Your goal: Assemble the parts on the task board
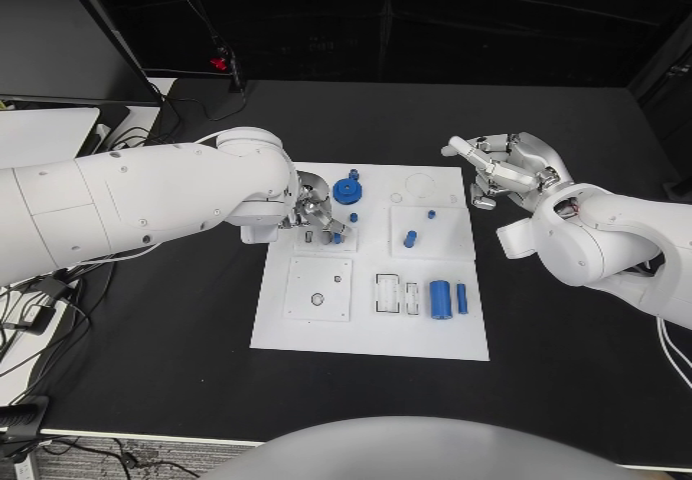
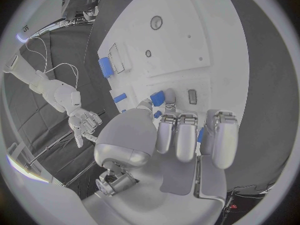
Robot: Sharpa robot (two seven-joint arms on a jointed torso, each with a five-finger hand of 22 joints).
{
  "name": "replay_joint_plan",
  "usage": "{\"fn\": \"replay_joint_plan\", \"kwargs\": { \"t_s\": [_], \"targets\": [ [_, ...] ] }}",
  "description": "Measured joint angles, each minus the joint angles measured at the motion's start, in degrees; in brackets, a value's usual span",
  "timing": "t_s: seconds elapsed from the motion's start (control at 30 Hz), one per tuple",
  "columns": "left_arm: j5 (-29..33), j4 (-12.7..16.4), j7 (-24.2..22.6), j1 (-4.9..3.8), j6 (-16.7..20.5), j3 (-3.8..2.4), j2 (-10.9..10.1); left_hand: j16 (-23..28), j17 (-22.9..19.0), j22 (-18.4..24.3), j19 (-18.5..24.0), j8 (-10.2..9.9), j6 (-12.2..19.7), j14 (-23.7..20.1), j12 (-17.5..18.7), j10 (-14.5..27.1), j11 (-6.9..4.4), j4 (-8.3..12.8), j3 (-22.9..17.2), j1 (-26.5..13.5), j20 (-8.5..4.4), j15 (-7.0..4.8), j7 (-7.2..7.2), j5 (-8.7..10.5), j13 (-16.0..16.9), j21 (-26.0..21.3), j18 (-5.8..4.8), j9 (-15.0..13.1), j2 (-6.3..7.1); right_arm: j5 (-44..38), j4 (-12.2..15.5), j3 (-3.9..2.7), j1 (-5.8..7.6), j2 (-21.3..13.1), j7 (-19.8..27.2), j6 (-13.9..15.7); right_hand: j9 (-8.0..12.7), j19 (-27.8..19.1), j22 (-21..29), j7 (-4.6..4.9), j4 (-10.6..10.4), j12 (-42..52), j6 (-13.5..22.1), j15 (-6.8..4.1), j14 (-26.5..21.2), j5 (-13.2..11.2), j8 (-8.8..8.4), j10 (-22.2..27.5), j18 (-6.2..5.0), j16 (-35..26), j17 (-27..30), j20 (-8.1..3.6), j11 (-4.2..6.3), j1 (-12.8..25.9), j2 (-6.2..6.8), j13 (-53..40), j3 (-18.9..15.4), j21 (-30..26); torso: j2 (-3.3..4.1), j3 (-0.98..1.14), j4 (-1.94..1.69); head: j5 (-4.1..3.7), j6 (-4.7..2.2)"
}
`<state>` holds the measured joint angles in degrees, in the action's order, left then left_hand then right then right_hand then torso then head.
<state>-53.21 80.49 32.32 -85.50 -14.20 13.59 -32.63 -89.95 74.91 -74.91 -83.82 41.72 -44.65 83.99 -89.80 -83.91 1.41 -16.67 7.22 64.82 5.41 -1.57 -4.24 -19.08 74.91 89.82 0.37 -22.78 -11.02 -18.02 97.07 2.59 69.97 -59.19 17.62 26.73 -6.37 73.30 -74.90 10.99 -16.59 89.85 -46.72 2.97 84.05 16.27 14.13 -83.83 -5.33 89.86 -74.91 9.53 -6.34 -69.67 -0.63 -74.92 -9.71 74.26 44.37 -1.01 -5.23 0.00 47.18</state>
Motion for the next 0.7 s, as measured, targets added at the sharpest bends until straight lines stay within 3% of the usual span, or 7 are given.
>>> {"fn": "replay_joint_plan", "kwargs": {
  "t_s": [0.37, 0.7],
  "targets": [
    [0.0, -0.2, -0.2, 0.08, -0.3, -0.01, 0.3, 0.0, 0.0, 0.0, -0.2, -0.7, 0.0, 0.0, 0.0, -0.2, -0.20, 0.1, -0.2, 2.3, -0.21, 0.00, 0.02, -1.18, 0.0, 0.0, 0.00, -0.9, 0.54, 0.0, -0.2, 0.02, -0.02, 0.0, -0.5, 0.1, -0.1, 0.0, 0.0, 0.09, 0.2, 0.0, 0.3, 0.00, 0.0, 0.0, 0.29, -0.2, 0.00, 0.0, 0.0, 0.00, -0.22, 0.0, 0.00, 0.0, -0.2, 0.0, 0.00, 0.00, -0.03, -0.21, 0.10],
    [0.0, -0.3, -0.5, 0.17, -0.4, -0.03, 0.6, 0.0, 0.0, 0.0, -0.2, -1.9, -0.2, 0.0, -0.2, 0.0, -0.41, 0.0, -1.6, 5.8, -0.26, -0.38, 0.23, -3.80, 0.2, 0.0, 0.01, -2.1, 1.19, 0.0, -0.3, 0.05, -0.03, 0.0, -1.0, 0.1, -0.1, 0.0, 0.0, 0.00, 0.0, 0.0, 0.4, 0.00, 0.0, 0.2, 0.50, -0.2, 0.01, 0.0, 0.0, 0.00, -0.21, 0.0, 0.00, 0.0, -0.3, 0.0, 0.02, 0.00, -0.05, -0.35, 0.27]
  ]
}}
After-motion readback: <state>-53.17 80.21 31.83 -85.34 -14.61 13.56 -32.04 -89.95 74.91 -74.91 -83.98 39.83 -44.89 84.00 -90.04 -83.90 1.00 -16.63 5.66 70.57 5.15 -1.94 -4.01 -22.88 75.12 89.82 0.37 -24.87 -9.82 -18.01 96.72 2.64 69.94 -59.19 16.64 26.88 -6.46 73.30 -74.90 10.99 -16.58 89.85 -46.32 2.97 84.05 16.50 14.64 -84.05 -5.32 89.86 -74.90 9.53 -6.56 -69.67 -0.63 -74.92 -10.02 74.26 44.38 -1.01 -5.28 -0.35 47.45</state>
